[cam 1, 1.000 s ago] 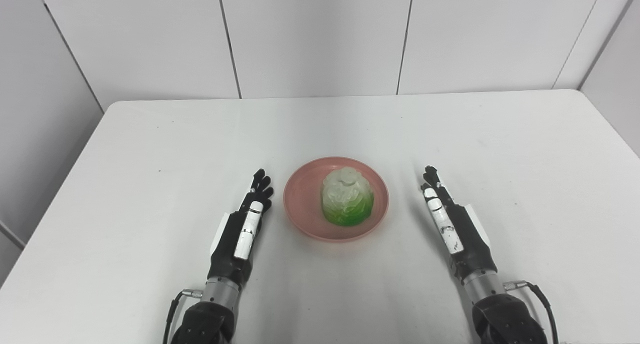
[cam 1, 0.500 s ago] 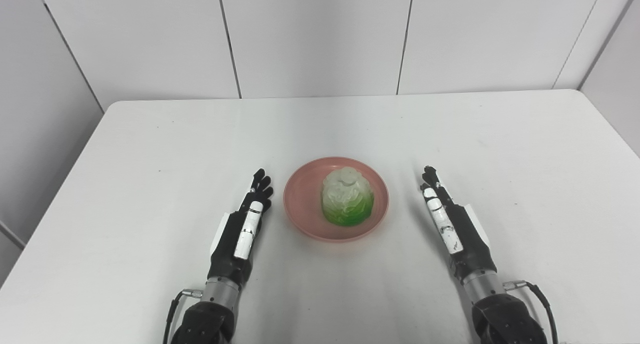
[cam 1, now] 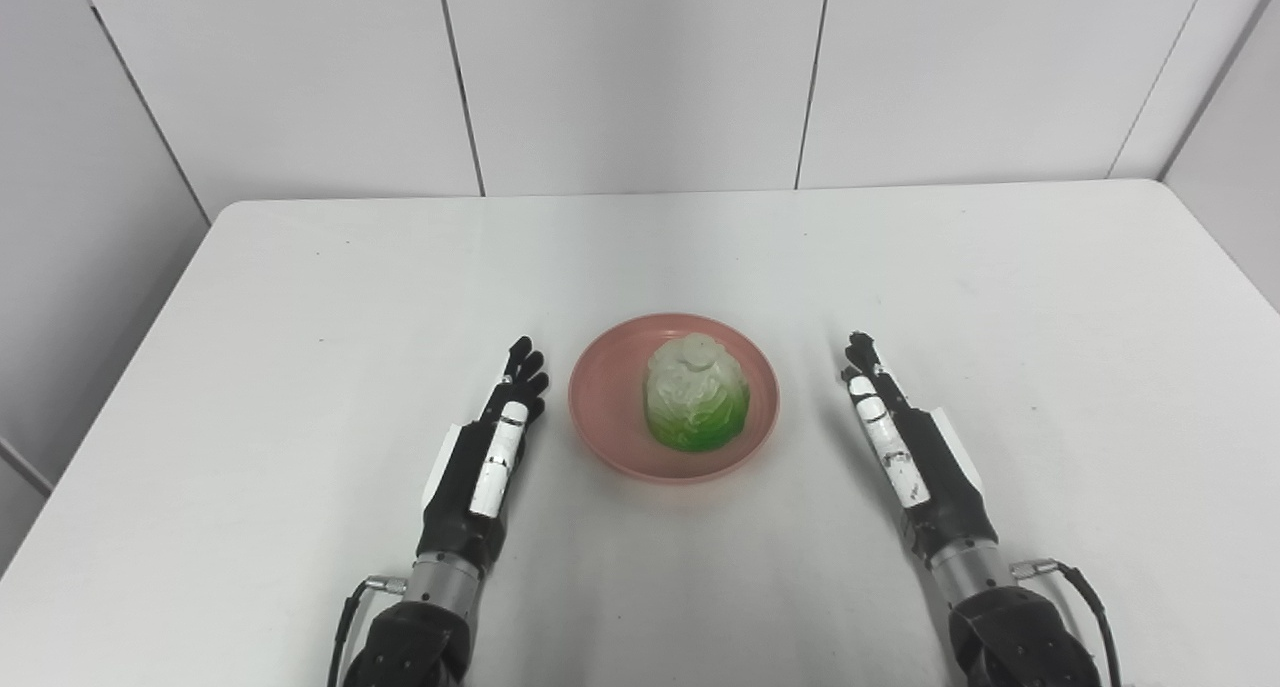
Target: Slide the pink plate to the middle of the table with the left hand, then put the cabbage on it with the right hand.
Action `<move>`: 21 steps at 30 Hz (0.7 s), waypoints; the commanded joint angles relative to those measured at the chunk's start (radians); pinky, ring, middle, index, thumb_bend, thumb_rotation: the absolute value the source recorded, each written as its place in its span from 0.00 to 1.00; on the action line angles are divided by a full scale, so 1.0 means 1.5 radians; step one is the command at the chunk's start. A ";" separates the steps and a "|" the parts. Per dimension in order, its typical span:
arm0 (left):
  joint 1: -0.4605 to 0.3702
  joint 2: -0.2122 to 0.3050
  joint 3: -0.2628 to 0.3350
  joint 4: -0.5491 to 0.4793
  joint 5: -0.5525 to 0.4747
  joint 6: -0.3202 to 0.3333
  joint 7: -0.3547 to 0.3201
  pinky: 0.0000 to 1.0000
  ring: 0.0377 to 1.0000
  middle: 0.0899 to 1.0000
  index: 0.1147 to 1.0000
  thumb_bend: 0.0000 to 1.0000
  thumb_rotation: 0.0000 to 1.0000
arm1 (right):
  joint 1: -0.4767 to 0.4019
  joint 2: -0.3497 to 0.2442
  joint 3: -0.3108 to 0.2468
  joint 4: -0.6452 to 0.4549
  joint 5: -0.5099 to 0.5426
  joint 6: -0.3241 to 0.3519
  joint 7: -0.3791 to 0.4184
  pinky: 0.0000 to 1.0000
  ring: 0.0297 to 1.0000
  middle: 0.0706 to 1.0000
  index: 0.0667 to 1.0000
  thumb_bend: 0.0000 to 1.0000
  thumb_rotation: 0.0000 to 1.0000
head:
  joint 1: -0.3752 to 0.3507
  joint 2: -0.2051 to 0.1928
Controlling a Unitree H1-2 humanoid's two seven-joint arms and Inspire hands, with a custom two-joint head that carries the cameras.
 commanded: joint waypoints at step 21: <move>-0.026 -0.002 -0.006 0.117 0.021 -0.070 0.018 0.99 0.99 1.00 0.99 0.45 1.00 | -0.009 -0.005 0.004 0.049 0.016 -0.048 0.009 1.00 0.99 1.00 1.00 0.18 1.00 | 0.076 -0.095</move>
